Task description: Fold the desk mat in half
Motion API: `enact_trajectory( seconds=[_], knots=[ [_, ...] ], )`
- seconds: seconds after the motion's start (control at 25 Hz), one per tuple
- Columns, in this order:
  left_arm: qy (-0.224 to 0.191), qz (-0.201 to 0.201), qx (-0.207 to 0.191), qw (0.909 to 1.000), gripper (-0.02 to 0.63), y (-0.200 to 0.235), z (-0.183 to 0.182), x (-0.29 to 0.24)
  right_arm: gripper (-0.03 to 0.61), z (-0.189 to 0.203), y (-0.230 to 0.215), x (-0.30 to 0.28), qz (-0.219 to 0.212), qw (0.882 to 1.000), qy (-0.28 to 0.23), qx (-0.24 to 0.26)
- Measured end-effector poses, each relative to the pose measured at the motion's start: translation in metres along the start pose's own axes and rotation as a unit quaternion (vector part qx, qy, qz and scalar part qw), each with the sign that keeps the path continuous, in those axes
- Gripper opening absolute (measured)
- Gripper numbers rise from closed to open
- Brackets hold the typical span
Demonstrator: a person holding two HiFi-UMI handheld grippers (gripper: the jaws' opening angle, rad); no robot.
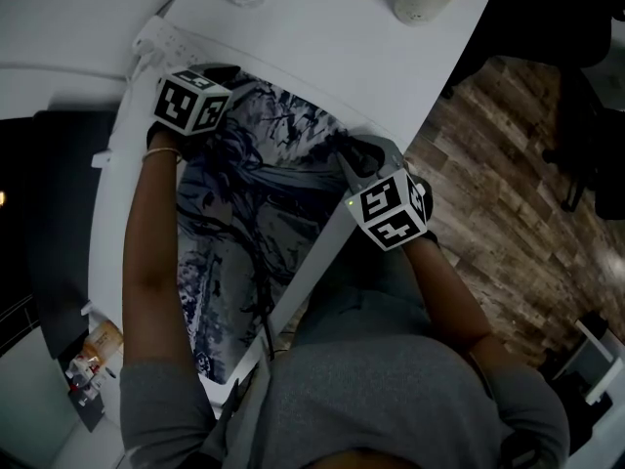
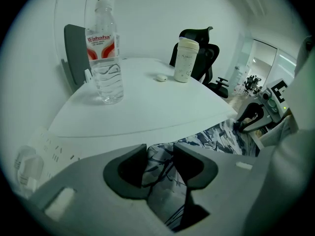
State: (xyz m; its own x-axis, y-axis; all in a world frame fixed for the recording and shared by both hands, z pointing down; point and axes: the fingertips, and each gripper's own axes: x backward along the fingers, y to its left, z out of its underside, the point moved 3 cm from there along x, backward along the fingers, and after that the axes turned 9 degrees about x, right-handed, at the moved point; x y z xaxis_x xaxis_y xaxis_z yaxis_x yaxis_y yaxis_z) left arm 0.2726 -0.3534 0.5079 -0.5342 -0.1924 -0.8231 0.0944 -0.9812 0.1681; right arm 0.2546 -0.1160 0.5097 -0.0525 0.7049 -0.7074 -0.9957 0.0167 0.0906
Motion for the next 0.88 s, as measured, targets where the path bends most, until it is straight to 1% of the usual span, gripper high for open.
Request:
enact_trajectory(
  seconds=[0.04,0.08,0.16,0.2,0.24,0.36,0.4,0.44,0.56,0.68,0.8,0.88],
  knots=[
    [-0.001,-0.001,0.0,1.0,0.175,-0.001,0.0,0.0,0.059,-0.001,0.004,-0.001,-0.006,1.0,0.001,0.008],
    [-0.002,-0.001,0.001,1.0,0.164,-0.002,0.0,0.0,0.038,-0.002,0.006,-0.001,-0.009,1.0,0.001,0.014],
    [-0.004,0.003,0.002,1.0,0.133,-0.006,0.001,0.0,0.032,-0.002,0.007,-0.001,-0.014,1.0,-0.004,0.011],
    [-0.003,0.006,-0.001,1.0,0.113,-0.008,0.002,0.0,0.032,-0.003,0.006,0.0,-0.019,1.0,-0.01,0.001],
    [-0.001,0.006,-0.011,0.9999,0.064,-0.011,0.002,0.0,0.032,-0.005,0.004,0.002,-0.026,0.999,-0.02,-0.014],
    [0.004,-0.015,-0.058,0.9982,0.049,-0.02,0.002,0.002,0.031,-0.013,-0.001,0.01,-0.044,0.995,-0.059,-0.069],
    [0.001,-0.02,-0.065,0.9977,0.046,-0.021,0.001,0.004,0.03,-0.015,-0.001,0.014,-0.046,0.994,-0.069,-0.078],
    [-0.005,-0.023,-0.065,0.9976,0.046,-0.022,0.001,0.008,0.029,-0.018,0.0,0.017,-0.048,0.993,-0.078,-0.079],
    [-0.031,-0.027,-0.05,0.9979,0.046,-0.023,-0.002,0.024,0.029,-0.031,0.004,0.028,-0.056,0.991,-0.102,-0.064],
    [-0.051,-0.042,-0.045,0.9968,0.046,-0.025,-0.003,0.043,0.029,-0.044,0.007,0.04,-0.07,0.988,-0.128,-0.054],
    [-0.069,-0.063,-0.042,0.9947,0.046,-0.028,-0.001,0.063,0.029,-0.054,0.012,0.05,-0.094,0.984,-0.145,-0.047],
    [-0.078,-0.079,-0.039,0.993,0.046,-0.029,0.003,0.075,0.029,-0.06,0.018,0.056,-0.117,0.98,-0.157,-0.039]
  ],
)
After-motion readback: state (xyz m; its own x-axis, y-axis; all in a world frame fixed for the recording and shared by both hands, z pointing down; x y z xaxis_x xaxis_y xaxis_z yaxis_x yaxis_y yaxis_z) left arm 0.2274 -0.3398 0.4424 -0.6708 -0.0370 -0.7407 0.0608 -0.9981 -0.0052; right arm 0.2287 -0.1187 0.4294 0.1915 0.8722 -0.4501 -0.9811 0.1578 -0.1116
